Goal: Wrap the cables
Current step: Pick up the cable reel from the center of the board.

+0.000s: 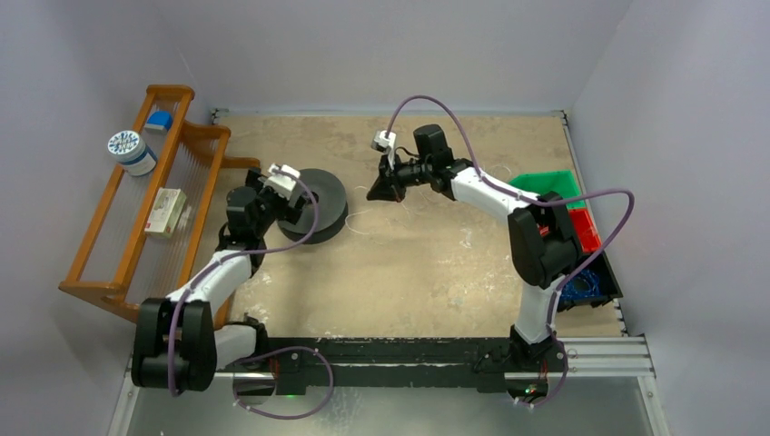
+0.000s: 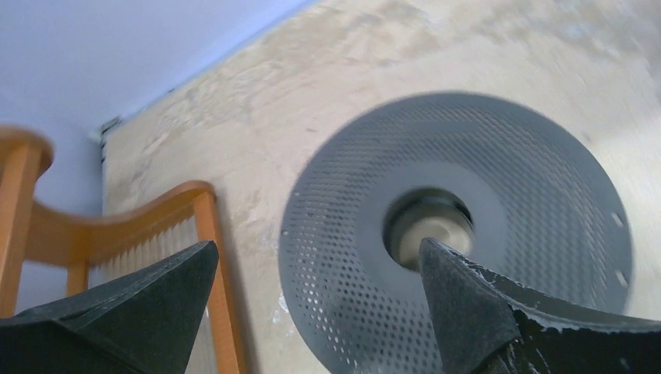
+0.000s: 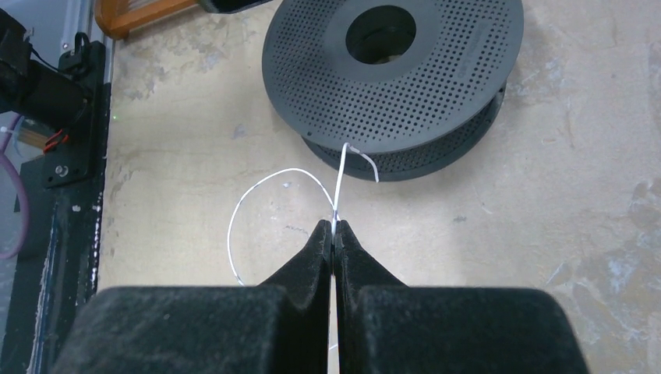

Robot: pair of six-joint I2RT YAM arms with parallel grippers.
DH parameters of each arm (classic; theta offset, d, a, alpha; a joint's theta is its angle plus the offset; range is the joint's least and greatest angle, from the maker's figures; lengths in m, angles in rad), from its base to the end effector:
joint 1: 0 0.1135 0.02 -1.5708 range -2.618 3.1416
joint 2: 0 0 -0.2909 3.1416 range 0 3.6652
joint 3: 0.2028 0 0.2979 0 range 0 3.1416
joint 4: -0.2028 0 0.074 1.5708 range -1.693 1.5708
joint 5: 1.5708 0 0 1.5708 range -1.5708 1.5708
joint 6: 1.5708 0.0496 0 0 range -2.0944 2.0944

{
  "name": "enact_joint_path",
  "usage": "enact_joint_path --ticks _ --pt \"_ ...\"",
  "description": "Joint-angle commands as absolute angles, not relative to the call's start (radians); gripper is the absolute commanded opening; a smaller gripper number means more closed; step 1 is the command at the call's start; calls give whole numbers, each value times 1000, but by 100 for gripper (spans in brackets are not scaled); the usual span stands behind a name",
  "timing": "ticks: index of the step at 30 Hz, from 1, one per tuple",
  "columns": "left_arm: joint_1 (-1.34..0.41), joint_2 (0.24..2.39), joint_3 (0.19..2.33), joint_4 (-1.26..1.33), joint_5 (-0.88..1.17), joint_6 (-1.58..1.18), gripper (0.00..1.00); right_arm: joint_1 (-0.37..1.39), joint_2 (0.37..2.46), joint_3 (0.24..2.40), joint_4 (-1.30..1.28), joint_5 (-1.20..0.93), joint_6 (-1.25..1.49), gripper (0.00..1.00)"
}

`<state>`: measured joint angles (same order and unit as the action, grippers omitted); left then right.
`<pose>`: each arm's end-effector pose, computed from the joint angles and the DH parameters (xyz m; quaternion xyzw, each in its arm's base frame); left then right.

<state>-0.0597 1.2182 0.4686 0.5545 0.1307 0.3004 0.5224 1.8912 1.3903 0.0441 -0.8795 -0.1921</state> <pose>0.2939 -0.0240 0.2077 0.1789 0.7511 0.0260 0.6350 0.4066 0.2782 0.2555 -0.4794 0.6409 0.4351 0.4124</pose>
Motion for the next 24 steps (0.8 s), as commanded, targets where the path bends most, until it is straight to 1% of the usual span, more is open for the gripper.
enact_joint_path --ticks 1,4,7,15,20,24 --pt "-52 1123 508 94 405 718 99 518 1817 1417 -24 -871 -234 0" --pt "-53 1053 451 38 419 888 99 518 1788 1396 -32 -873 -240 0" --pt "-53 995 340 98 398 1022 99 509 1771 1368 -15 -889 -227 0" --pt "-54 940 228 188 397 1098 99 469 1778 1359 -3 -911 -213 0" --pt "-54 935 282 55 459 1135 99 451 1778 1349 -3 -916 -218 0" --pt "-54 930 395 -104 531 1076 99 445 1787 1348 -3 -934 -219 0"
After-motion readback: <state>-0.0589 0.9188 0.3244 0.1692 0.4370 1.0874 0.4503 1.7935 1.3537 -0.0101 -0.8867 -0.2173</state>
